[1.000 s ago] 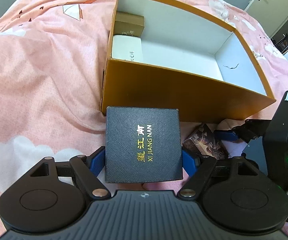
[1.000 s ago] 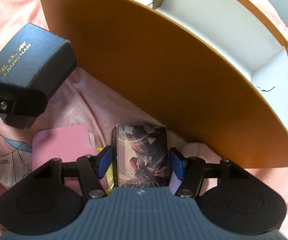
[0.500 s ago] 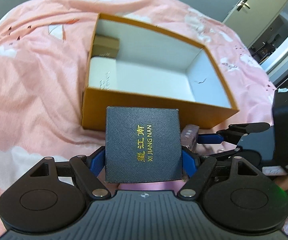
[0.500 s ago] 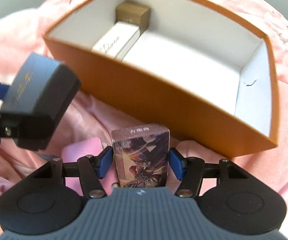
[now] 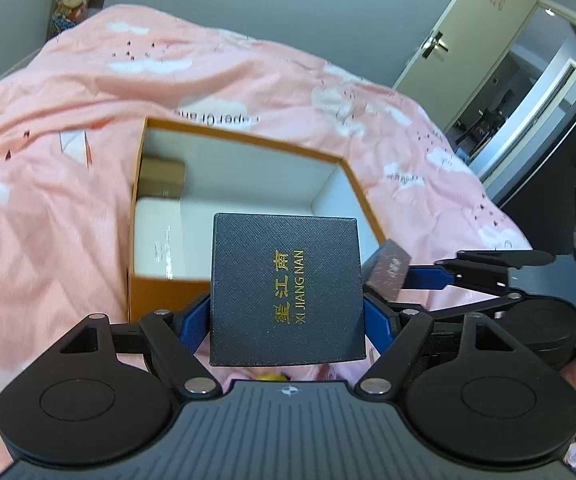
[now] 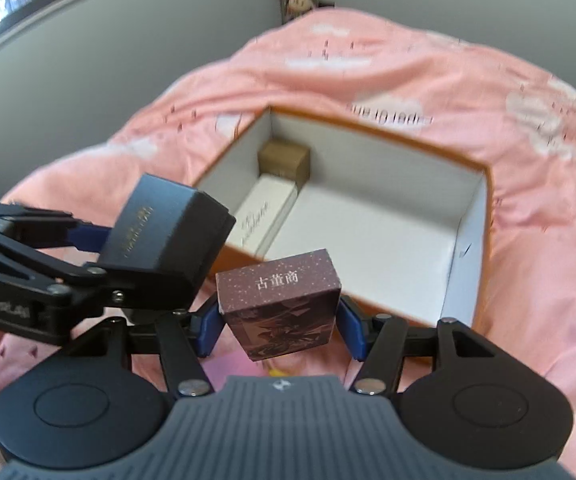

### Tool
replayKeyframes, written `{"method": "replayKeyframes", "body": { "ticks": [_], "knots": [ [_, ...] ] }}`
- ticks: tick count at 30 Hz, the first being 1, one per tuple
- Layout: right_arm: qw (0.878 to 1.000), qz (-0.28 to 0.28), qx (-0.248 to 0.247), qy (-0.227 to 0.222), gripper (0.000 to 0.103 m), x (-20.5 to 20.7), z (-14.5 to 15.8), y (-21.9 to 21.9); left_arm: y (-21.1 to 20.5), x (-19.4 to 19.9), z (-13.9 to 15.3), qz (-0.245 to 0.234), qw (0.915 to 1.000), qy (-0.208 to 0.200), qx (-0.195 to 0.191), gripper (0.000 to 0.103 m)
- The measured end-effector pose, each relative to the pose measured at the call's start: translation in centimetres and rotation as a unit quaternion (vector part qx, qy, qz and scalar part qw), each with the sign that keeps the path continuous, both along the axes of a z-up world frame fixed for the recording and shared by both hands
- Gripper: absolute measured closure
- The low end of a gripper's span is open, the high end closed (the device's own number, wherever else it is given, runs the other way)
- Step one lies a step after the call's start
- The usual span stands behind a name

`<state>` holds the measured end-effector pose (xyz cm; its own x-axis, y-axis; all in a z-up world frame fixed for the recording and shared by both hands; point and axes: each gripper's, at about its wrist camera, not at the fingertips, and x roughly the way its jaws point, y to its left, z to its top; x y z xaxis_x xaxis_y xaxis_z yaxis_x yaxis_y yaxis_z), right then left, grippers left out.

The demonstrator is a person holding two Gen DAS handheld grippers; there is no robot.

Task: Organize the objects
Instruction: 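Carry the black box and the card box over the orange box with both tools, then lower the black box into the orange box and open the left tool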

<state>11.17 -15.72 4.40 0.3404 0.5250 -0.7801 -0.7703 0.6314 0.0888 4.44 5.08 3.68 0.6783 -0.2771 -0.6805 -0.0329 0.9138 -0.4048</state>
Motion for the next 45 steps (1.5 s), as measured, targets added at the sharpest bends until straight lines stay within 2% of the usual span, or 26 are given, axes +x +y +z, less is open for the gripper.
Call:
{"method": "replayKeyframes", "body": {
  "ticks": [1,4,6,10,14,20,27,35,41,45],
  "knots": [
    [1.000,-0.002,0.005,-0.004,0.042,0.3,1.2,-0.1,0.1,0.3,0.3,0.002,1.0000,-0.003,0.002,0.014],
    [1.000,-0.011,0.024,-0.014,0.042,1.4,2.0,0.8,0.0,1.3,1.2,0.007,0.9998,-0.016,0.011,0.014],
    [0.999,-0.022,0.037,-0.021,0.042,1.8,3.6,-0.5,0.0,2.2,1.6,0.011,0.9996,-0.022,0.014,0.014],
    [0.997,-0.048,0.051,-0.035,0.042,4.5,3.5,0.8,0.0,4.8,1.5,0.015,0.9995,-0.024,0.016,0.014],
    [0.997,-0.068,0.036,-0.031,0.042,7.0,2.1,1.9,0.1,7.5,-0.2,0.023,0.9996,-0.003,0.019,0.014],
    [0.995,-0.093,0.005,0.019,0.042,11.4,-1.9,2.7,0.0,9.8,-4.6,0.010,0.9986,0.043,0.029,0.014],
    [0.992,-0.097,-0.034,0.068,0.042,14.2,-5.6,3.8,-0.5,11.0,-7.5,-0.002,0.9947,0.082,0.062,0.014],
    [0.990,-0.075,-0.066,0.097,0.042,14.5,-7.4,4.4,-0.6,12.0,-9.7,-0.007,0.9887,0.132,0.071,0.014],
    [0.989,-0.070,-0.077,0.107,0.042,14.6,-8.4,4.8,0.1,12.6,-11.1,0.008,0.9841,0.171,0.049,0.014],
    [0.988,-0.068,-0.081,0.113,0.042,14.8,-8.9,4.8,0.2,12.6,-11.2,0.018,0.9837,0.171,0.053,0.012]
  ]
}}
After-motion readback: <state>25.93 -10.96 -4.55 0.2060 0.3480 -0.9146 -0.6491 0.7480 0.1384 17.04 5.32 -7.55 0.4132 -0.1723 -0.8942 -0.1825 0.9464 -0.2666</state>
